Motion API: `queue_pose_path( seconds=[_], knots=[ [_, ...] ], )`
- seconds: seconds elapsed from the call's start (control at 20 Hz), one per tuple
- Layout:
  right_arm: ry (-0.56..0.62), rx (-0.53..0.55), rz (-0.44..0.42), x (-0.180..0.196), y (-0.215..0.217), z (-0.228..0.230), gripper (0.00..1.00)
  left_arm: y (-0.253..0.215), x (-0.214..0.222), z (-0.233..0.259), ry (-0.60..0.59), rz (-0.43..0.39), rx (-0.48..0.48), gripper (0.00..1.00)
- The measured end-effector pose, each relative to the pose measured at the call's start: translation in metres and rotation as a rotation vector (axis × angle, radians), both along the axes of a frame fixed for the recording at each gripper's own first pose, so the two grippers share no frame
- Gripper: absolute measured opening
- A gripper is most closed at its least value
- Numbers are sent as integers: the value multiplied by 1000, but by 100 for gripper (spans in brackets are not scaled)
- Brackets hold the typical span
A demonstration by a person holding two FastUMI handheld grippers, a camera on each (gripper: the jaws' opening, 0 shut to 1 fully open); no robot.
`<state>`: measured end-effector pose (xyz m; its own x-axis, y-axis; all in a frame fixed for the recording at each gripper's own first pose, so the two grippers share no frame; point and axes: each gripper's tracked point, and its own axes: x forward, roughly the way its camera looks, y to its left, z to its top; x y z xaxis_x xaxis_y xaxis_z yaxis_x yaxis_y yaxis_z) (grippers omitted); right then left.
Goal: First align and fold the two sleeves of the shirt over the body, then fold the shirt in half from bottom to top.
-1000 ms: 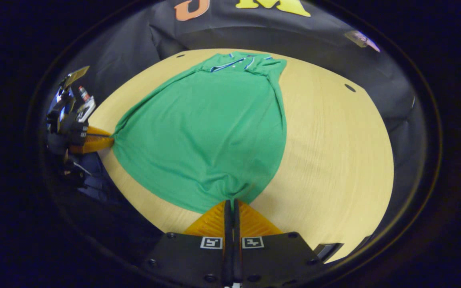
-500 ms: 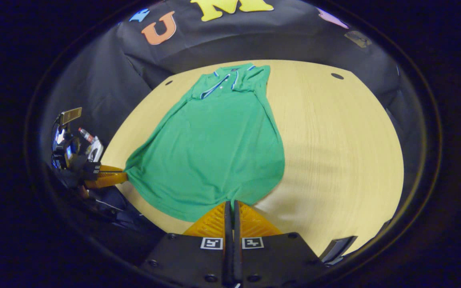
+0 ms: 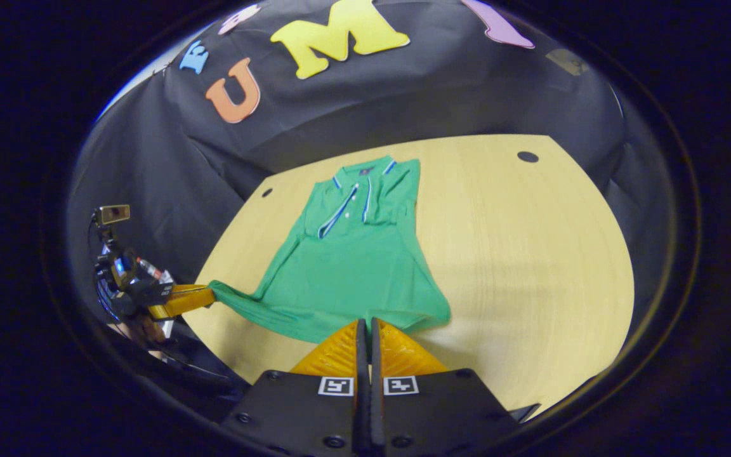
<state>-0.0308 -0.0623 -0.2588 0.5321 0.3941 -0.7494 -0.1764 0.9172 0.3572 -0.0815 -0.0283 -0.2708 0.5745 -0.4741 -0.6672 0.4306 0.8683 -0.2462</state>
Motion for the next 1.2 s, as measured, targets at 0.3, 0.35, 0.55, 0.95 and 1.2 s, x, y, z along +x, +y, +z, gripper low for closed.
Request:
queue_pose_path(
  seconds=[0.3, 0.35, 0.55, 0.95, 1.2],
  knots=[
    [-62, 58, -8, 92, 10, 33, 0, -3, 106, 38, -75, 65, -61, 3],
    [-74, 64, -10, 109, 13, 38, 0, -1, 121, 40, -86, 76, -67, 3],
    [-127, 40, -8, 174, 19, 41, 2, 13, 184, 38, -115, 101, -59, 3],
    [-200, 22, -58, 295, 18, 14, 2, 16, 296, 4, -121, 168, -88, 3],
    [-214, 18, -102, 349, 17, -22, 0, 18, 353, -31, -131, 214, -84, 3]
  ],
)
